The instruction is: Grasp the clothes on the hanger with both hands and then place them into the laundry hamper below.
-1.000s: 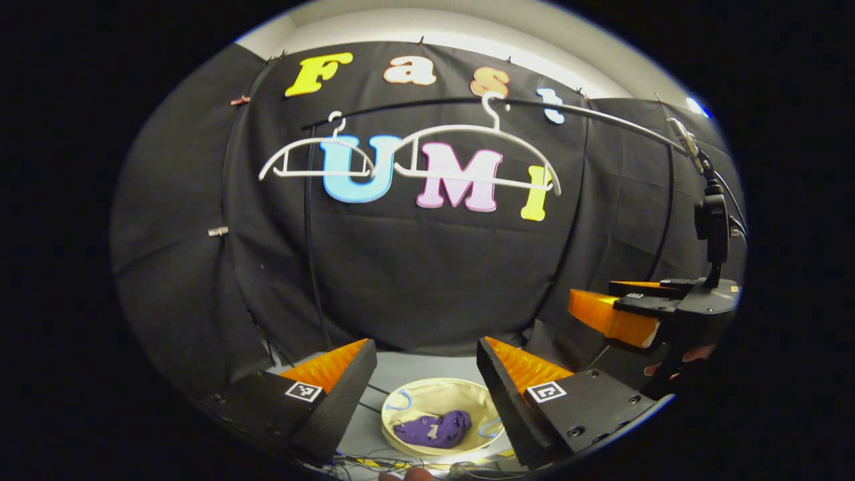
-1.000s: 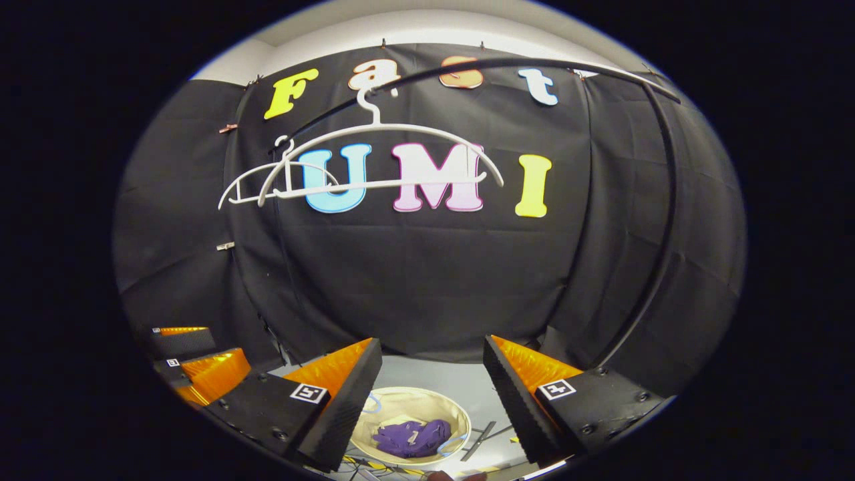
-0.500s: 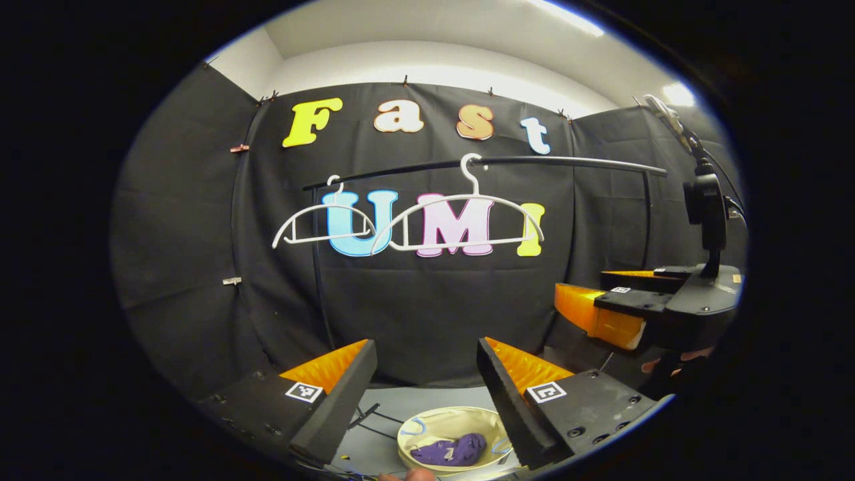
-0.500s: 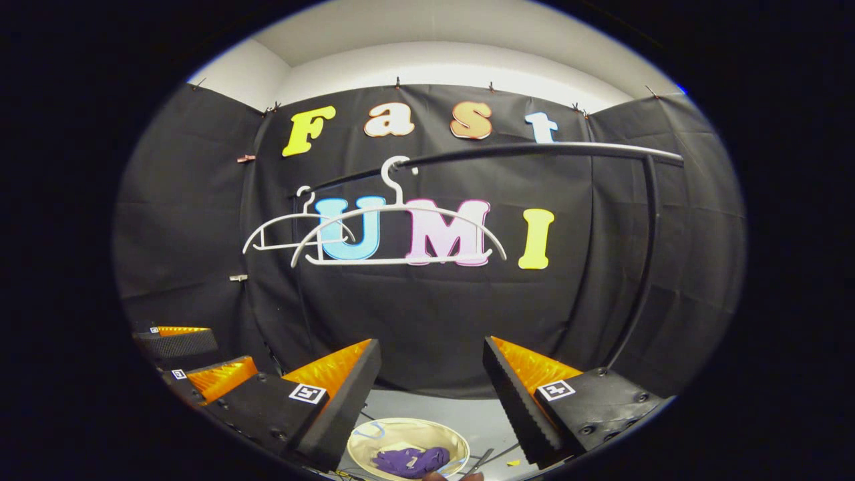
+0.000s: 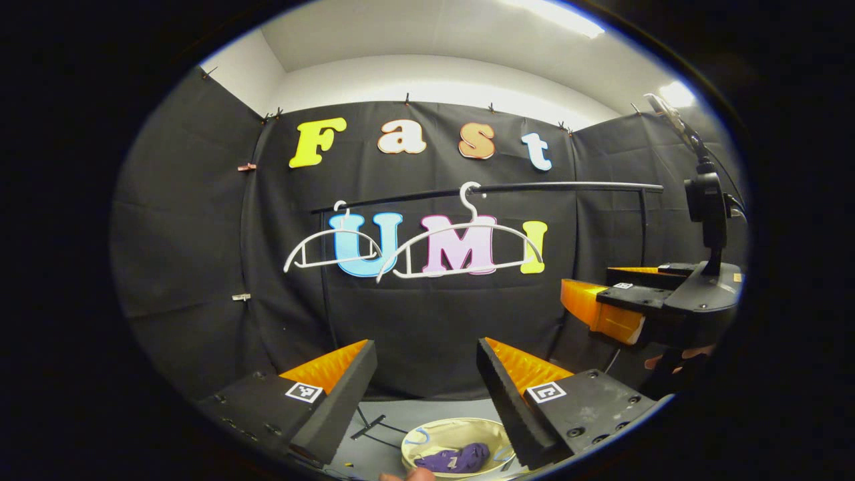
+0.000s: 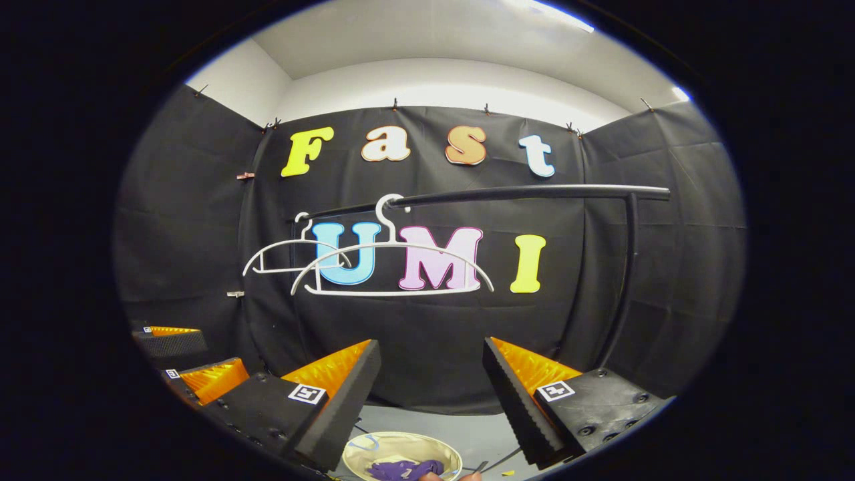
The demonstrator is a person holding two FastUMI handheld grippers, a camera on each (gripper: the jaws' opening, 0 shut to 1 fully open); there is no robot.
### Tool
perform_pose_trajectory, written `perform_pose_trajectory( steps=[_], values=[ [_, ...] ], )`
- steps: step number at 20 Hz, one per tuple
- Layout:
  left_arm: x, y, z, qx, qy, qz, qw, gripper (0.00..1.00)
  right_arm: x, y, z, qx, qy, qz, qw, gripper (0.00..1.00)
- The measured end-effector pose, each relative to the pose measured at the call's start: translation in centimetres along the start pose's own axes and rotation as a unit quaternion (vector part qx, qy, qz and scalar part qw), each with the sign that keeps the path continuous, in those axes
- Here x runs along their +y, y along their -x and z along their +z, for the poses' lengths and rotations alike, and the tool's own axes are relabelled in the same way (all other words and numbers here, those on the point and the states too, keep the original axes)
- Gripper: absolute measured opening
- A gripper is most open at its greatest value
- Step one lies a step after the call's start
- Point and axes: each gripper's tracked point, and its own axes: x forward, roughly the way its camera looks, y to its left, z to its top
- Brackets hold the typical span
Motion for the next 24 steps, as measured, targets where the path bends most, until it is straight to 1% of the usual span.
perform_pose_trajectory(
  steps=[1,3,4,7,8,10,11,12,13,17,18,19,20,21,22,23,24],
  values=[
    [0.1,0.2,0.4,-0.004,0.001,0.002,1.000,0.95,-0.2,0.2,0.1,-0.002,0.001,-0.001,1.000,1.00],
    [0.0,0.6,0.7,-0.009,0.005,0.001,1.000,0.95,-0.6,0.7,0.7,-0.010,0.004,-0.004,1.000,1.00],
    [0.1,0.7,1.0,-0.011,0.004,0.003,1.000,0.92,-0.7,1.0,1.1,-0.013,0.003,-0.006,1.000,0.99],
    [0.2,1.2,1.6,-0.019,0.000,0.004,1.000,0.95,-0.6,1.4,2.1,-0.024,-0.002,-0.008,1.000,1.00],
    [0.2,1.3,1.7,-0.020,0.003,0.003,1.000,0.92,-0.6,1.5,2.2,-0.026,-0.003,-0.009,1.000,0.99],
    [0.2,1.5,1.9,-0.021,0.007,0.002,1.000,0.92,-0.5,1.5,2.3,-0.028,-0.002,-0.012,1.000,0.99],
    [0.3,1.5,2.1,-0.021,0.008,0.002,1.000,0.92,-0.3,1.6,2.4,-0.030,-0.002,-0.011,0.999,0.95],
    [0.4,1.5,2.0,-0.021,0.008,0.003,1.000,0.92,-0.3,1.5,2.4,-0.032,-0.001,-0.012,0.999,0.99],
    [0.5,1.6,2.1,-0.023,0.009,0.004,1.000,0.95,-0.2,1.5,2.5,-0.033,0.002,-0.012,0.999,0.99],
    [0.1,1.7,2.5,-0.031,-0.004,0.002,1.000,0.95,0.1,1.5,3.0,-0.038,0.006,-0.010,0.999,0.99],
    [0.0,1.8,2.5,-0.032,-0.006,0.001,0.999,0.92,0.2,1.5,2.9,-0.037,0.008,-0.009,0.999,0.99],
    [0.0,1.7,2.6,-0.032,-0.006,0.001,0.999,0.92,0.4,1.5,2.8,-0.038,0.009,-0.009,0.999,0.95],
    [0.1,1.7,2.6,-0.032,-0.006,0.001,0.999,0.92,0.5,1.6,2.9,-0.037,0.009,-0.008,0.999,0.99],
    [0.2,1.9,2.7,-0.033,-0.005,0.000,0.999,0.92,0.7,1.7,3.0,-0.038,0.010,-0.007,0.999,0.99],
    [0.1,1.9,2.7,-0.034,-0.004,-0.003,0.999,0.95,0.9,1.9,3.0,-0.040,0.012,-0.005,0.999,1.00],
    [-0.1,2.0,2.8,-0.035,-0.004,-0.010,0.999,0.95,1.2,1.9,3.1,-0.040,0.013,-0.002,0.999,0.99],
    [0.2,2.0,2.7,-0.033,-0.004,-0.010,0.999,0.92,1.5,2.0,2.9,-0.038,0.013,0.001,0.999,0.99]
  ],
)
